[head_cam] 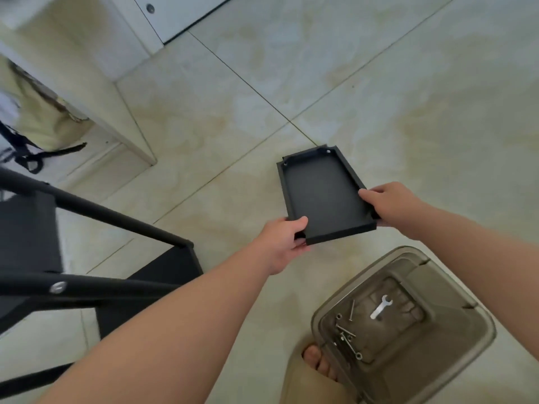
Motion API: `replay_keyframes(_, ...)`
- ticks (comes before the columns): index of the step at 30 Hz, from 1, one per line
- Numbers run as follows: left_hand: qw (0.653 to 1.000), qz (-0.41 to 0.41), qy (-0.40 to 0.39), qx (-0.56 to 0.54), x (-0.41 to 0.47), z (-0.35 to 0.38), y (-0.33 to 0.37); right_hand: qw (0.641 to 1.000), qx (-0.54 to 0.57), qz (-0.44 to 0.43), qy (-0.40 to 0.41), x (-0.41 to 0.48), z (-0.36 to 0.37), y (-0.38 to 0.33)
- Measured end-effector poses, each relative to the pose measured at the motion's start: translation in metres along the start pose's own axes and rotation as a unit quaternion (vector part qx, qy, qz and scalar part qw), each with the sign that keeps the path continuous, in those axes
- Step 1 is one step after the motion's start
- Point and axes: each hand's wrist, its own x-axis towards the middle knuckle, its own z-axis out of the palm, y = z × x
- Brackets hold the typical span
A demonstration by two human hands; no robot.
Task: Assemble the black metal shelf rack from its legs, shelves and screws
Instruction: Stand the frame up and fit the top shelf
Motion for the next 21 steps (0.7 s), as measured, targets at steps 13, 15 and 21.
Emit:
replay_keyframes(13,0.954,0.24,0.007,0.181,-0.288,-0.055,0.084,0.969,0.177,-0.163,-0.056,-0.238,-0.033,-0.143)
replay_keyframes(15,0.941,0.273,0.022,0.198,-0.337,-0.07,0.086,0.961,0.18,-0.197,-0.072,-0.277,-0.031,-0.167)
replay_keyframes(21,0.918,0.35,0.08,0.165,-0.466,-0.127,0.083,0.93,0.183,-0.276,-0.16,-0.394,-0.007,-0.234)
